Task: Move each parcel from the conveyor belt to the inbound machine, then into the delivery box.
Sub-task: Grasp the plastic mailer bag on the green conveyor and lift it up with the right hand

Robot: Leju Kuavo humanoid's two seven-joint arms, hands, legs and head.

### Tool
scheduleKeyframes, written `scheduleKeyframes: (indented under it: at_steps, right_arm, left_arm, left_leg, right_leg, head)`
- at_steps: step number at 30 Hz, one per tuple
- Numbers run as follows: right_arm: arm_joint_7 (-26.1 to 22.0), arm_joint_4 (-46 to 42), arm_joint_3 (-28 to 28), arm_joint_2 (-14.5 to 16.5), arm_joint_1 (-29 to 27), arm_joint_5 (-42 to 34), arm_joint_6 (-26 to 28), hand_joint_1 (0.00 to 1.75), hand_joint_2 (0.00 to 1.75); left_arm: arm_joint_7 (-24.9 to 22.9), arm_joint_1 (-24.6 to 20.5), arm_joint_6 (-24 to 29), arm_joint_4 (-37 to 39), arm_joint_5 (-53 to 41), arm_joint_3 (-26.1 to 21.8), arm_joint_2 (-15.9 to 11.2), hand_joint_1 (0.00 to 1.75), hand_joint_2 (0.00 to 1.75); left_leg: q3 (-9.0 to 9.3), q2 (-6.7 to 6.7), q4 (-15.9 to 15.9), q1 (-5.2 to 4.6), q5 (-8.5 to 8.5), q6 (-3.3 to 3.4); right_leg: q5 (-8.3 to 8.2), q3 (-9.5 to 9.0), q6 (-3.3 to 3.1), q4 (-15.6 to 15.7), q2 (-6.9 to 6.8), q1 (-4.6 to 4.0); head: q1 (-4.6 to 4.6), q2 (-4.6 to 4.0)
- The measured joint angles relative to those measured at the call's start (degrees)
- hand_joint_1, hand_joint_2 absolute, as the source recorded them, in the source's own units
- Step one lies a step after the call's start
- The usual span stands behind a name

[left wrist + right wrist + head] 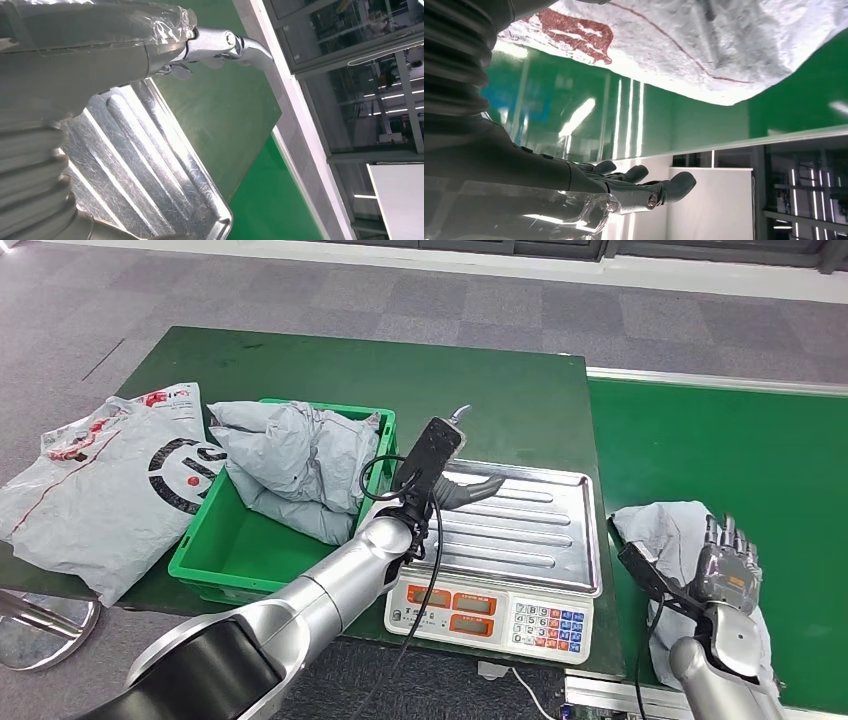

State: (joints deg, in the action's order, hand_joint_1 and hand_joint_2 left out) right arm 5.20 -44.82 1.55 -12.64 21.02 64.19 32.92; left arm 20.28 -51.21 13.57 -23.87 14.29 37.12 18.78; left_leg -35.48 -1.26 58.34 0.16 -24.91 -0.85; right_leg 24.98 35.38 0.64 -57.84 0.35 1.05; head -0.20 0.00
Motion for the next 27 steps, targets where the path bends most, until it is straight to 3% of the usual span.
scheduleKeyframes:
  at_steps: [5,11,14,15,18,19,27]
  right_arm:
    - [0.77,1.06,0.00,-0.18,0.57,-0.02,-2.35,0.00,1.75]
    - [5.31,5.59,-0.02,-2.00,3.08,1.02,-16.66,0.00,1.75]
    - [6.07,7.96,-0.30,-3.14,4.22,1.86,-22.77,0.09,1.75]
    - [5.66,8.52,-0.39,-3.48,4.54,1.62,-24.44,0.22,1.75]
    - [4.43,9.74,-0.66,-4.13,5.45,0.57,-28.74,1.44,1.75]
    - [4.40,10.09,-0.88,-4.17,5.75,0.46,-29.75,1.75,1.75]
    - [5.53,13.44,-2.87,-3.64,8.87,1.21,-31.38,1.75,1.75]
  left_arm:
    - [-0.02,0.00,-0.04,-0.01,-0.18,-0.34,-0.02,0.00,1.75]
    - [-0.39,0.08,-1.52,-0.14,-2.64,-2.69,-0.40,0.00,1.75]
    - [-0.56,0.51,-2.35,-0.54,-4.08,-4.00,-0.46,0.00,1.75]
    - [-0.56,0.74,-2.50,-0.70,-4.48,-4.37,-0.46,0.00,1.75]
    - [-0.60,1.47,-2.72,-1.08,-5.58,-5.48,-0.48,0.00,1.75]
    - [-0.66,1.63,-2.71,-1.13,-5.84,-5.78,-0.48,0.00,1.75]
    - [-1.07,1.82,-3.66,-1.28,-6.14,-8.97,-0.42,0.00,1.75]
  left_leg:
    - [0.00,0.01,0.00,0.00,0.00,0.00]
    - [-0.01,-0.05,0.01,0.00,0.01,0.02]
    - [0.03,-0.08,0.02,0.00,0.01,0.02]
    - [0.05,-0.09,0.02,0.00,0.01,0.03]
    - [0.10,-0.12,0.02,0.00,-0.02,0.08]
    - [0.11,-0.12,0.03,0.00,-0.03,0.09]
    - [0.14,-0.11,0.13,-0.01,-0.02,0.21]
  right_leg:
    - [0.00,0.00,0.00,0.00,0.01,0.00]
    - [0.00,-0.02,0.00,0.00,-0.09,0.00]
    - [0.02,-0.07,0.03,0.00,-0.10,0.00]
    - [0.03,-0.10,0.04,0.01,-0.11,0.00]
    - [0.06,-0.20,0.09,0.02,-0.14,-0.01]
    - [0.06,-0.22,0.09,0.02,-0.15,-0.01]
    - [0.00,-0.33,0.18,0.03,-0.16,0.01]
  head:
    - [0.00,0.00]
    - [0.00,0.00]
    - [0.00,0.00]
    - [0.00,0.00]
    - [0.00,0.00]
    - [0.00,0.00]
    - [0.00,0.00]
